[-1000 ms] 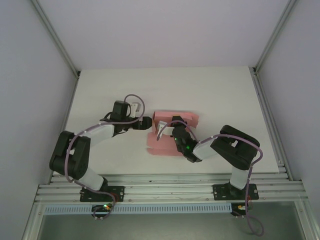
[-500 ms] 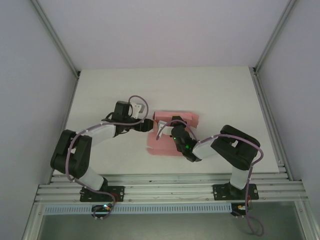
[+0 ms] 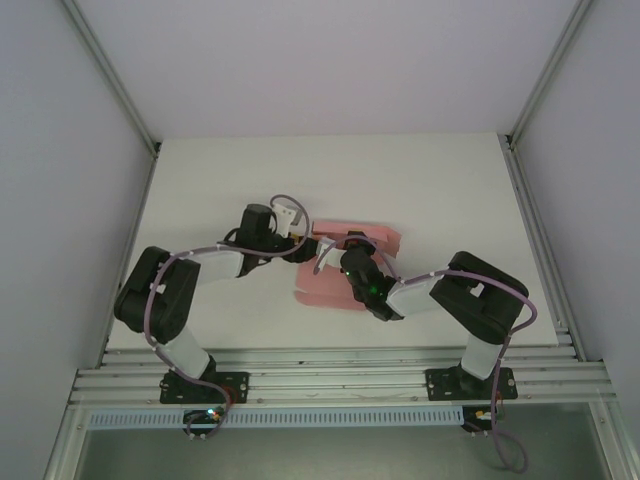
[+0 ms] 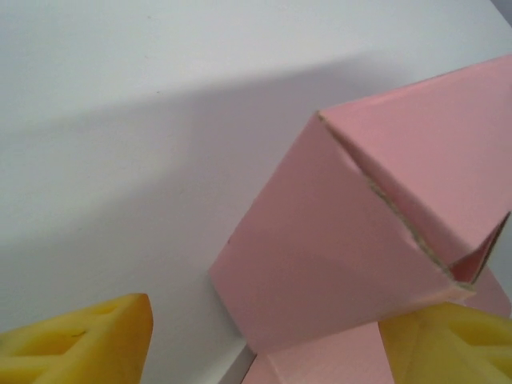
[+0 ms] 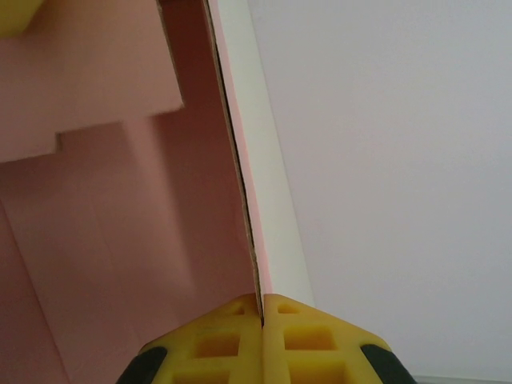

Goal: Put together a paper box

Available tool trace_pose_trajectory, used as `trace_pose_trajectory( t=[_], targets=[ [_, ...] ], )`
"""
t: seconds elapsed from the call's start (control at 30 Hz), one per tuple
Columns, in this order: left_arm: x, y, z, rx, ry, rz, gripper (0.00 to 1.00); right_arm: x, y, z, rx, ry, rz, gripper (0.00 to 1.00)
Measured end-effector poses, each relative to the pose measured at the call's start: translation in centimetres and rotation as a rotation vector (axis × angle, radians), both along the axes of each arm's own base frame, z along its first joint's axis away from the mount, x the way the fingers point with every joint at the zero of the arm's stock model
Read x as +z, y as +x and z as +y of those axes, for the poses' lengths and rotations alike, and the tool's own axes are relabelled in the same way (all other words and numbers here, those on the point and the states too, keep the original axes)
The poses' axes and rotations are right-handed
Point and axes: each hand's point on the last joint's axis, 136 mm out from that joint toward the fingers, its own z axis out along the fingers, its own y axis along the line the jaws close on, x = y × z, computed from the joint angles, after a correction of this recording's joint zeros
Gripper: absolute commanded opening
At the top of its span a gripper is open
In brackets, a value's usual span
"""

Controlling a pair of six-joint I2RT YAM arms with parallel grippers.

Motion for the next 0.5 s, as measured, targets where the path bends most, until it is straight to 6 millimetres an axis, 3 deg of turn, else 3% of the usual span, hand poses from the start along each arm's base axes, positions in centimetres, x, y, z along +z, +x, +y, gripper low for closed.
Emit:
trace_pose_trajectory(
  t=[0.23,0.5],
  targets=[
    [-1.08,-0.56,0.00,0.004,-0.007,-0.039,0.57,-0.13,-0.09,0.06,-0.004,0.020,0.006,0.00],
    [-0.44,0.26,-0.77,0.030,-0.004,-0.143,0.42,-0.16,-0.30,0.16,-0.013,0.043,0.007,0.00]
  ],
)
